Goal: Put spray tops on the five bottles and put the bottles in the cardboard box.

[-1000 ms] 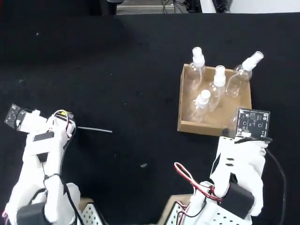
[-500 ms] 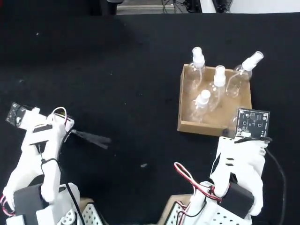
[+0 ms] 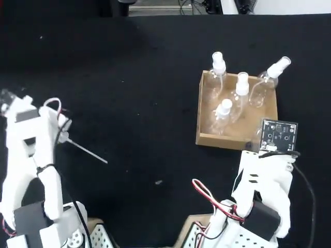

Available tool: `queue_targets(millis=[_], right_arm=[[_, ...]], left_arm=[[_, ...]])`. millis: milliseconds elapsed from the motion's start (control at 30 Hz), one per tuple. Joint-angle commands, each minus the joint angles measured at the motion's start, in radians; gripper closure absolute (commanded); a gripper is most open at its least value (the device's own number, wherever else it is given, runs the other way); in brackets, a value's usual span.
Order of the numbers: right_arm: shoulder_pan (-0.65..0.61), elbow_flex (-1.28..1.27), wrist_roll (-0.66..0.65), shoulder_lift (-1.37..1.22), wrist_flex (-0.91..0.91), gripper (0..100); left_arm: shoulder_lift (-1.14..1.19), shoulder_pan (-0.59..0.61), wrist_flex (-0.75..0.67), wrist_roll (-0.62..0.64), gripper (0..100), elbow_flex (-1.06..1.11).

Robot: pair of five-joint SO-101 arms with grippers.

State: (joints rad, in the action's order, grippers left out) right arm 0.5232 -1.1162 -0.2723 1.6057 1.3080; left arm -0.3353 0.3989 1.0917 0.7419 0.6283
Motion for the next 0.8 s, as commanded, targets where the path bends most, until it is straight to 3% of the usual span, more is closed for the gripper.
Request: queue_targets(millis=[0, 200, 300, 467, 633, 767], right_arm=[[-0.002, 0.054, -0.002, 0.01, -0.025, 98.8], [-0.02, 0.222, 0.008, 0.001, -0.025, 98.8], [-0.11, 0.358, 0.008, 0.001, -0.026, 98.8], [-0.42, 0.515, 0.074, -0.001, -0.025, 98.8], [-0.87, 0.467, 0.106, -0.027, -0.081, 98.8], [-1.059, 0.378, 0.107, -0.081, -0.18, 98.8]], left_arm=[[-0.002, 0.015, 0.209, -0.009, 97, -0.249], [-0.009, 0.013, 0.33, -0.009, 97, -0.424], [-0.009, 0.013, 0.359, -0.009, 97, -0.522], [-0.011, -0.016, 0.362, -0.014, 97, -0.674], [-0.011, -0.076, 0.364, -0.166, 97, -0.832], [-0.06, -0.102, 0.362, -0.196, 97, -0.944]])
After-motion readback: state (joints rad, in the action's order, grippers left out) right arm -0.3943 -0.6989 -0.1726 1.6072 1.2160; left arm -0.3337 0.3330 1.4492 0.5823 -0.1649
